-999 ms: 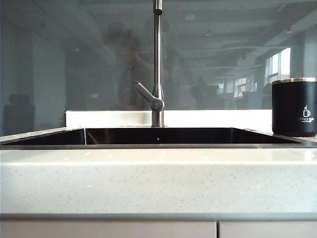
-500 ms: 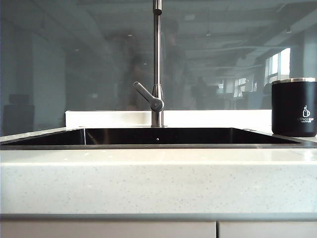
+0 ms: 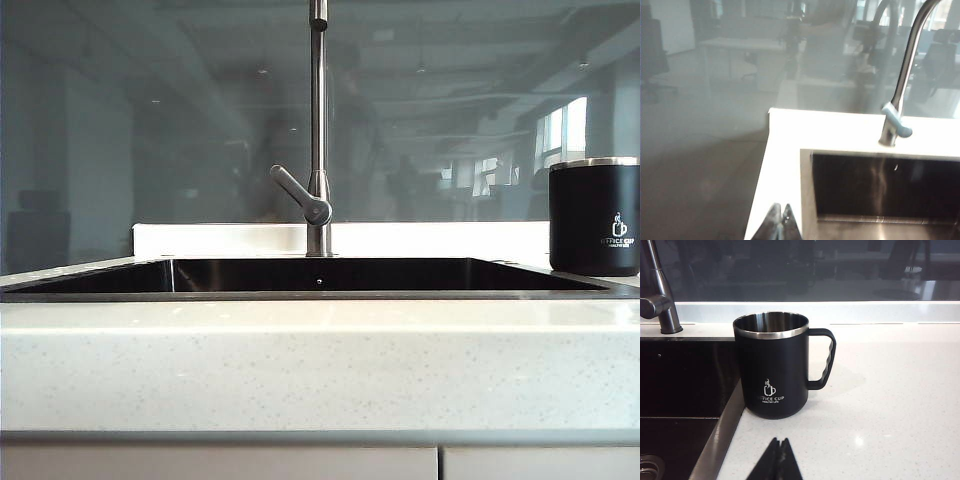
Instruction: Pick up the mug next to the sink, go to the faucet to get some water, pour the water into the sink, and finally put the mug back to its place.
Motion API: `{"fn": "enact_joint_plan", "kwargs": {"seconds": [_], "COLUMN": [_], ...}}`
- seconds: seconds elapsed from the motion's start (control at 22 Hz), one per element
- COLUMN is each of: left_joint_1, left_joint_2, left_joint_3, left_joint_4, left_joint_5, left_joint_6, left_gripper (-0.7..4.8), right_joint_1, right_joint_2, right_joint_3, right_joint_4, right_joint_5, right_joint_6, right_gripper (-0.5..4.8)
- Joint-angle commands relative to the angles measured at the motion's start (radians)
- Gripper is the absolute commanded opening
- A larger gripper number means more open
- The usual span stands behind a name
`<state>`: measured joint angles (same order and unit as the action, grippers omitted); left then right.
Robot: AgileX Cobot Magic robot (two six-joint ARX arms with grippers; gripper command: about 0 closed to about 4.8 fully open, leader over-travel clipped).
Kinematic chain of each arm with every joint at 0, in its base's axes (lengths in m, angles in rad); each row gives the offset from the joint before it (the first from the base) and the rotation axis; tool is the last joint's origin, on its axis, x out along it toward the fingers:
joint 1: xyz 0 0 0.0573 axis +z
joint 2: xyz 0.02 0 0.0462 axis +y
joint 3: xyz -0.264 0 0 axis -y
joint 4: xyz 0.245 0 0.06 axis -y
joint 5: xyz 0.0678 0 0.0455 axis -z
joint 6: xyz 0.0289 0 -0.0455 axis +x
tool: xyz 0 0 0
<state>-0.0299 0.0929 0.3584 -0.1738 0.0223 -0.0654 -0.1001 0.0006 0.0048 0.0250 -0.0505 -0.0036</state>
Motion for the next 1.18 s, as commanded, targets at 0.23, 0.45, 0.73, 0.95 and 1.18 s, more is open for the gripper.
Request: {"fn": "enact_joint_plan", "kwargs": {"seconds": [0.23,0.45,0.73,0.95,1.18], "left_joint_1": [-0.002,-0.003,-0.002,-0.002,-0.002], "left_joint_2": [-0.089,-0.089,-0.089,-0.089,-0.089], "left_joint_3": [-0.213,-0.319,-0.348,-0.348,-0.348], "left_joint_4": [0.135,0.283,0.319,0.32,0.314], "left_joint_5": [-0.05,-0.097,-0.097,-0.089,-0.089], "left_joint_6": [-0.022,-0.022,-0.021,-0.021,-0.021], "left_gripper": [-0.04,-0.04,-0.04,-0.03,-0.04], "right_joint_1": [-0.001,-0.001,-0.001,-0.001,-0.001], "right_joint_2": [-0.002,-0.002,-0.002,-0.002,-0.002], "right_joint_3": [-0.003,-0.003,-0.003,-0.003,-0.003], "right_joint_4": [-0.003,-0.006,-0.006,-0.006,-0.006], "right_joint_5": [-0.001,0.0,-0.001,0.0,-0.001], "right_joint_6": [0.003,0.003,0.003,0.004,0.003], "right_gripper": [-0.05,-0.05,-0.05,-0.05,-0.05]}}
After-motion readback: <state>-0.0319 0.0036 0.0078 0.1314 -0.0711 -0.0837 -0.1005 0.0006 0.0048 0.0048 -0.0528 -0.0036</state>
